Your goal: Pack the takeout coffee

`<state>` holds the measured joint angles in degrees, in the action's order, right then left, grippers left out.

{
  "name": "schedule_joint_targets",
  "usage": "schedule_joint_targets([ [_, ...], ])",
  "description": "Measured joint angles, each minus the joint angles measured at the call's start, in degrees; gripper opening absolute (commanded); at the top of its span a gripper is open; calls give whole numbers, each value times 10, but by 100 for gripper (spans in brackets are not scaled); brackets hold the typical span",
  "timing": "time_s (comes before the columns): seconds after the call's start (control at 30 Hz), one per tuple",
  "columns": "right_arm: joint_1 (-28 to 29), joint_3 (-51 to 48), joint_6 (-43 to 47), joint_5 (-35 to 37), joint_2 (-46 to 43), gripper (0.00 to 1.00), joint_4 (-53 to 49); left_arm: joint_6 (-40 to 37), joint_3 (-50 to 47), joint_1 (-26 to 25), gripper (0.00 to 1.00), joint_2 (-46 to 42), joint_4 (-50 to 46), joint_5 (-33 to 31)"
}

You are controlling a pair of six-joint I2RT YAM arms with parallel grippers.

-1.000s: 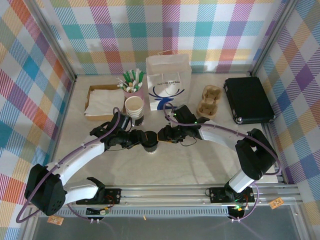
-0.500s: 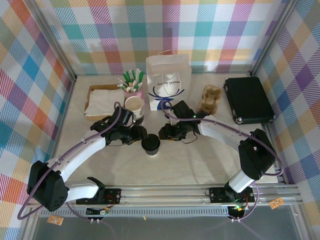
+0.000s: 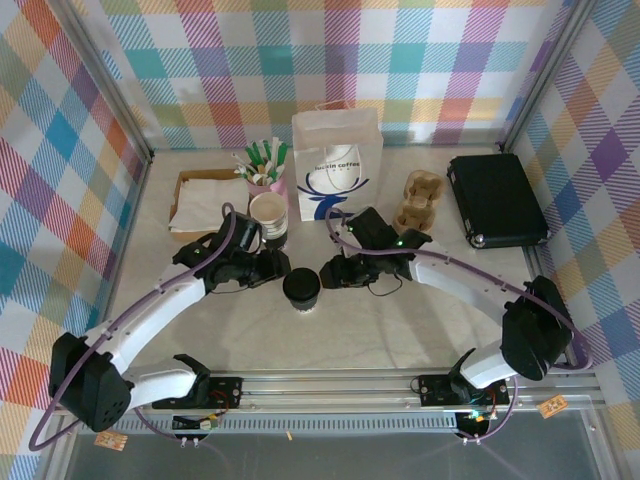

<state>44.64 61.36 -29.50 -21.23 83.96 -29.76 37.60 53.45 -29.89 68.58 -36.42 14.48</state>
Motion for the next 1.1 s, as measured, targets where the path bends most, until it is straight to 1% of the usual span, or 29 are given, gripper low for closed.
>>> schedule_joint_targets([
  [0.17,11,-20,-12,2,14,41,19,-15,1,0,46,49,5,11],
  [0.33,11,-22,-24,6,34,41,41,-26,5,0,46,50,4,15],
  [0.57,11,-23,-35,7,46,42,63,-23,-17,0,46,21,3,16],
  [0.77,9,-19,-42,6,53,43,70,0,-45,0,46,-8,2,23],
  [1.1,0,13,-42,13,78,45,61,29,-61,0,46,-25,6,35],
])
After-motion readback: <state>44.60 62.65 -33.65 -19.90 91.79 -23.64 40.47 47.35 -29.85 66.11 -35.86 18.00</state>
